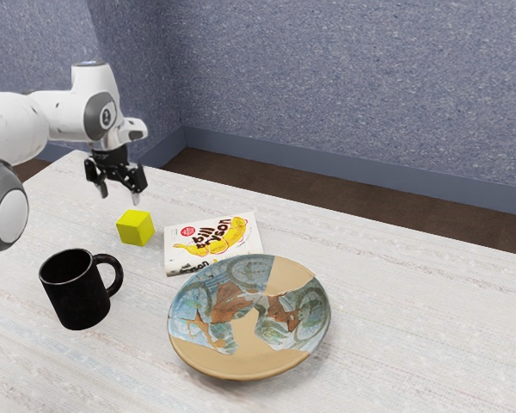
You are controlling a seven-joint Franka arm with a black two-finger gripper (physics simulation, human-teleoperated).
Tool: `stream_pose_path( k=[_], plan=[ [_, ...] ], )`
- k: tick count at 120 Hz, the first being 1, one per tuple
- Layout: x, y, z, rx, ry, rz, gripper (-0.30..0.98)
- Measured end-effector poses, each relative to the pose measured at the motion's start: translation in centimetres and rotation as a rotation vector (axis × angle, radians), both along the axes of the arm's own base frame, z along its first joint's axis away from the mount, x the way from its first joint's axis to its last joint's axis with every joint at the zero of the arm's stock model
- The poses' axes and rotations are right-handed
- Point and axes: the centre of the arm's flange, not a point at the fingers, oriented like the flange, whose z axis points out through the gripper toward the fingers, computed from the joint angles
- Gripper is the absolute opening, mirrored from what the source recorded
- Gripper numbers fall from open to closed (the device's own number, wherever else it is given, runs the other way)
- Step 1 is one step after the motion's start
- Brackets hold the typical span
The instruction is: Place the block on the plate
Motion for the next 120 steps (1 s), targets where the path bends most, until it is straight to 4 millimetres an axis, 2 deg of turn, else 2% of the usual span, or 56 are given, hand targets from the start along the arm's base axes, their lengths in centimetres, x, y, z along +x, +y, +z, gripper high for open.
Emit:
stream_pose_path(
  k=[16, 24, 40, 65, 84, 120],
  plan=[
    [-0.2, 0.9, -0.5, -0.028, -0.013, 0.023, 0.69],
    [-0.1, 1.5, -1.8, -0.031, -0.003, 0.021, 0.69],
    [0.7, 2.2, -3.0, -0.022, -0.019, -0.004, 0.69],
    [1.6, 2.5, -5.4, -0.029, -0.039, -0.035, 0.69],
    [1.9, 2.4, -6.5, -0.049, -0.052, -0.046, 0.69],
    [1.8, 2.5, -9.5, -0.076, -0.033, -0.057, 0.69]
  ],
)
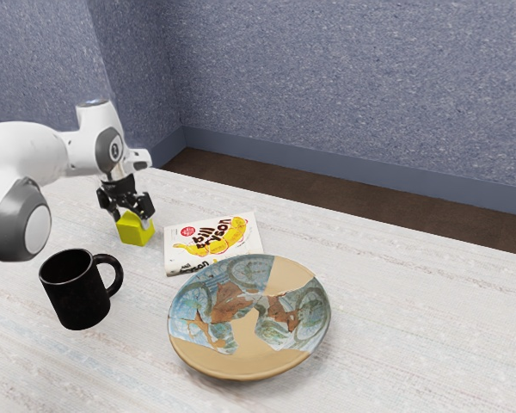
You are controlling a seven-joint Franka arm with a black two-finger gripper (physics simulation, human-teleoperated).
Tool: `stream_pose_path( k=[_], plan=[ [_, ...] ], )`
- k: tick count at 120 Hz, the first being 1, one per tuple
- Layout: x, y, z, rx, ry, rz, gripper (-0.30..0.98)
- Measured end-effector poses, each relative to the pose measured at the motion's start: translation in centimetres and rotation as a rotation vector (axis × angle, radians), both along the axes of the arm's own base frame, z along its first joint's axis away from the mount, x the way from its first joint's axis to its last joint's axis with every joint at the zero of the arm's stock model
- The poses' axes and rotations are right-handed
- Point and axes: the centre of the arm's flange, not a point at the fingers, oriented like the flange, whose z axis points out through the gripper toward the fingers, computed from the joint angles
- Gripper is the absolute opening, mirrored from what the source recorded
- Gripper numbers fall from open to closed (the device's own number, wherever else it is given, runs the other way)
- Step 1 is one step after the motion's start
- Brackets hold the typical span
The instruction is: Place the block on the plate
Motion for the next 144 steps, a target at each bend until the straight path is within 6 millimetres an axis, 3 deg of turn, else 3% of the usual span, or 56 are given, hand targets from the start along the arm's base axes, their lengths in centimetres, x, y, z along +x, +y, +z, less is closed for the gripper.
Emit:
stream_pose_path(
  k=[18, 36, 48, 60, 78, 86, 100, 128, 144],
  plan=[
    [-0.1, 0.0, -0.9, -0.004, 0.01, -0.008, 0.67],
    [-0.1, 0.0, -1.0, -0.003, 0.009, -0.013, 0.39],
    [-0.1, 0.1, -0.8, 0.003, 0.006, -0.015, 0.38],
    [-0.1, 0.2, 1.1, 0.008, -0.017, -0.015, 0.37],
    [-1.2, -0.7, 6.1, -0.008, -0.061, -0.02, 0.36],
    [-2.3, -2.0, 8.1, -0.026, -0.071, -0.029, 0.36],
    [-2.7, -7.1, 10.7, -0.045, -0.084, -0.098, 0.36],
    [-5.4, -15.8, 12.6, -0.085, -0.059, -0.215, 0.36],
    [-6.0, -19.8, 12.5, -0.099, -0.026, -0.278, 0.36]
  ],
)
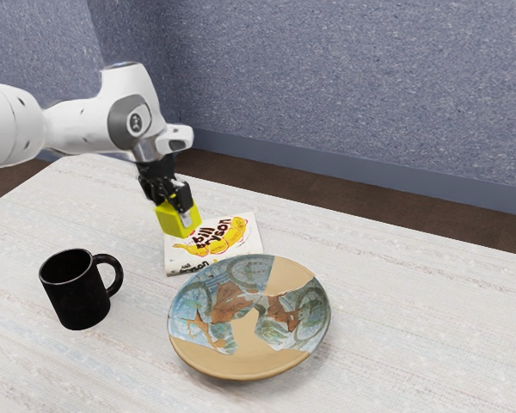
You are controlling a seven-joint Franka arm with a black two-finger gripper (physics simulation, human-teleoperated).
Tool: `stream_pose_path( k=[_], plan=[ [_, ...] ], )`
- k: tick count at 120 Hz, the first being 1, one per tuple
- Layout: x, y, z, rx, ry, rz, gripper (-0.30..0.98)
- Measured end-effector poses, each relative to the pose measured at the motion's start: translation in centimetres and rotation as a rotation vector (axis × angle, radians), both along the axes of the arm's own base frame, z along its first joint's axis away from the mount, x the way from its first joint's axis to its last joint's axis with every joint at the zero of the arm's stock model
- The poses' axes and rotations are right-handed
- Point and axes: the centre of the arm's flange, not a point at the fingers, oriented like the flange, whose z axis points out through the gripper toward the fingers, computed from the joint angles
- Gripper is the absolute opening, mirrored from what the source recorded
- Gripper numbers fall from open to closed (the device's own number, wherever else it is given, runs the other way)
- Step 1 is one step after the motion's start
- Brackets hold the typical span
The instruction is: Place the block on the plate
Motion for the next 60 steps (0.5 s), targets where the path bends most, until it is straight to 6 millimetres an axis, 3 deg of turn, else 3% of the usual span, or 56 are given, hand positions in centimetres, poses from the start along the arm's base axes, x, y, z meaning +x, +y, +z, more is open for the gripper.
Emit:
stream_pose_path(
  k=[26, 60],
  plan=[
    [-0.8, -6.8, 0.7, -0.013, 0.047, -0.116, 0.36],
    [-3.9, -14.2, -1.3, -0.021, 0.146, -0.261, 0.36]
  ],
)
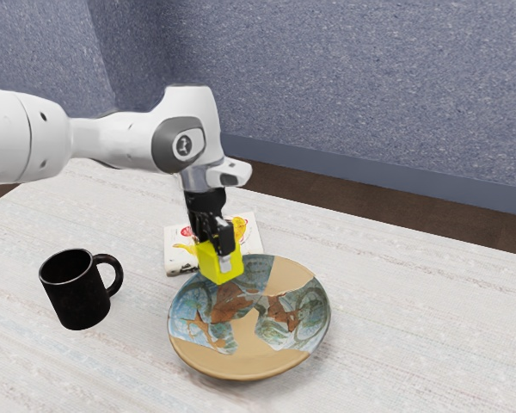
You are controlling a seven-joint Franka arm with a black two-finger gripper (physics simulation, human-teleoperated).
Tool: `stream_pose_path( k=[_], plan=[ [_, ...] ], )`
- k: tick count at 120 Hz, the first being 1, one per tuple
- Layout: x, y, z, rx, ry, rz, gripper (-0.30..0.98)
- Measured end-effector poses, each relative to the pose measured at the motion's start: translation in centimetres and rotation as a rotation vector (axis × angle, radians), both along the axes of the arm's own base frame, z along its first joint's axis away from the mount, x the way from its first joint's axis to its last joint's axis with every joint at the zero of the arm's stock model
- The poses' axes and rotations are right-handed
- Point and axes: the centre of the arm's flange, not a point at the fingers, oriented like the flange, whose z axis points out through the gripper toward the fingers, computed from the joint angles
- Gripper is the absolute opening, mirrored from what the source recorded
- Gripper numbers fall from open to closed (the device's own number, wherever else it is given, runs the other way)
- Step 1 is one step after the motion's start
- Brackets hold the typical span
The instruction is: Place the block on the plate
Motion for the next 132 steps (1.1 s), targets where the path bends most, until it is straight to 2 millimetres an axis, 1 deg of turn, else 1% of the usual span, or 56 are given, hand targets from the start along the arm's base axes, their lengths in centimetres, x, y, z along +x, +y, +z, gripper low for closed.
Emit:
stream_pose_path(
  k=[16, 26, 34, 40, 49, 52, 68, 88, 97, 106, 112, 122, 128, 132],
  plan=[
    [-2.1, -3.2, -0.8, 0.021, 0.017, -0.085, 0.36],
    [-3.1, -4.8, -2.3, 0.031, 0.009, -0.124, 0.36],
    [-3.2, -5.8, -3.6, 0.034, -0.011, -0.142, 0.36],
    [-3.0, -6.1, -4.6, 0.037, -0.021, -0.146, 0.36],
    [-2.6, -6.2, -5.5, 0.039, -0.037, -0.146, 0.36],
    [-2.5, -6.3, -5.6, 0.039, -0.042, -0.145, 0.39],
    [-2.2, -6.7, -5.6, 0.031, -0.069, -0.148, 0.53],
    [-2.0, -6.7, -5.1, 0.026, -0.091, -0.148, 0.61],
    [-1.9, -6.6, -3.6, 0.02, -0.115, -0.142, 0.63],
    [-0.8, -5.4, -1.2, 0.016, -0.14, -0.113, 0.65],
    [0.1, -3.8, 0.4, 0.019, -0.155, -0.078, 0.66],
    [1.8, -1.0, 4.2, 0.023, -0.189, -0.019, 0.67],
    [2.6, 0.7, 6.4, 0.024, -0.203, 0.016, 0.67],
    [2.9, 1.7, 8.2, 0.023, -0.214, 0.037, 0.67]
  ],
)
